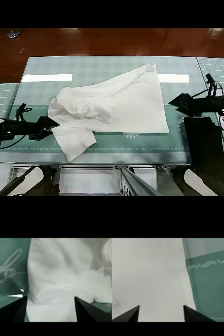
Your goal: Fold the shirts.
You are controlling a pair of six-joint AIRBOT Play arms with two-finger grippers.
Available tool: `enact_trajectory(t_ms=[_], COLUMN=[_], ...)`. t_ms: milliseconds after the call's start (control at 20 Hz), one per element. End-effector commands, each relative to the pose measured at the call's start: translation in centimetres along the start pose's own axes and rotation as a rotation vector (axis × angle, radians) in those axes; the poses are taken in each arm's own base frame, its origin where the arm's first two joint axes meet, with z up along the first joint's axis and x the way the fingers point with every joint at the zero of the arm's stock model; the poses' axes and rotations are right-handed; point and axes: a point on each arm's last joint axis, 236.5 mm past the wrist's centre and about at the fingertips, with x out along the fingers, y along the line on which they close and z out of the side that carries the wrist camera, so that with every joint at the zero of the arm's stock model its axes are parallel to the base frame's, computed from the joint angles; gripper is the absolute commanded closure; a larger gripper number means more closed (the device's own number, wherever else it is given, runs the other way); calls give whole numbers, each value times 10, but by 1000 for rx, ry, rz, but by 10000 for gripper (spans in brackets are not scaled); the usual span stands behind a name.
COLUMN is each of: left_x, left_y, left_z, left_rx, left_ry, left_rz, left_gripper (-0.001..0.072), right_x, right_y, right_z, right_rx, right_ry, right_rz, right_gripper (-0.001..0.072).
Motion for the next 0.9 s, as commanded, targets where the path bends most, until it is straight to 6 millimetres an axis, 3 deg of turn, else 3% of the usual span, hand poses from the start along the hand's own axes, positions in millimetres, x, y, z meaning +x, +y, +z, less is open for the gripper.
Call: enact_trajectory(t_ms=[0, 50, 100, 150, 200, 300, 400, 600, 700, 850], left_x=[13, 17, 21, 23, 24, 22, 19, 18, 18, 18], left_y=[-5, -13, -21, -27, -32, -37, -41, -42, -42, -42], left_z=[11, 11, 11, 12, 13, 15, 17, 18, 18, 18], left_rx=[47, 80, 106, 123, 129, 146, 158, 161, 161, 157], left_ry=[-92, -93, -92, -91, -97, -98, -97, -99, -99, -99], left_rz=[-61, -79, -99, -112, -120, -124, -131, -131, -131, -132], left_gripper=[8, 10, 156, 528, 689, 688, 688, 688, 688, 688], right_x=[5, 1, -5, -11, -19, -24, -8, 20, 41, 65], right_y=[-13, -21, -36, -57, -83, -117, -109, -84, -68, -44], right_z=[-21, -17, -15, -18, -27, -56, -82, -103, -105, -73], right_rx=[48, 80, 118, 152, 195, 262, 306, 312, 263, 209], right_ry=[-16, -31, -42, -35, -10, 73, 147, 229, 265, 220], right_rz=[-6, -14, -44, -100, -184, -317, -256, -122, -99, -66], right_gripper=[87, 87, 87, 87, 87, 87, 87, 87, 87, 88])
